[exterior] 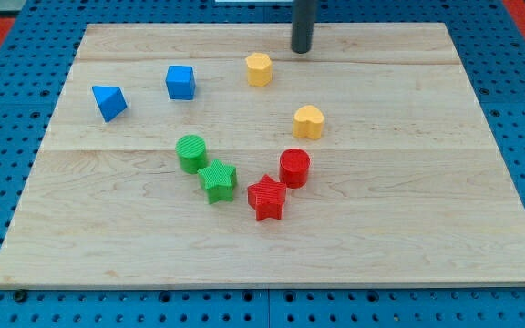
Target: Slide the blue cube towards the yellow hexagon
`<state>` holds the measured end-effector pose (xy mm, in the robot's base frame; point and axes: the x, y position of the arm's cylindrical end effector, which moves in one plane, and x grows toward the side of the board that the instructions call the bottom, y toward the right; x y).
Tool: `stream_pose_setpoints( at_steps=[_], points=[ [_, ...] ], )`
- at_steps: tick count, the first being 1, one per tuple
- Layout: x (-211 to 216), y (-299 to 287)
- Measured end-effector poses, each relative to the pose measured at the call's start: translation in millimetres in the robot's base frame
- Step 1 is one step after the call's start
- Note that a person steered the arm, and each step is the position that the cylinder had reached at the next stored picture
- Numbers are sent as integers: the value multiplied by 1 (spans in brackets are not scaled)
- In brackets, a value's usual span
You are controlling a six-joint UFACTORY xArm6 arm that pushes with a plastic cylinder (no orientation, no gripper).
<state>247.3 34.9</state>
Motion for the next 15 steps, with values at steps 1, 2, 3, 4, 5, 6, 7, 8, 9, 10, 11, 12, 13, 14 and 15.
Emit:
stream_pose_setpoints(
  at_steps=[1, 2, 3, 4, 5, 6, 7, 8, 9, 10, 11, 12, 13, 14, 15],
  points=[
    [29, -70],
    [78, -84],
    [102, -56],
    [60, -55],
    [34, -70],
    [47, -123],
    [42, -157],
    [77, -170],
    [104, -154],
    [67, -202],
    [134, -213],
    [148, -189],
    [146, -158],
    [146, -131],
    [144, -112]
  ],
)
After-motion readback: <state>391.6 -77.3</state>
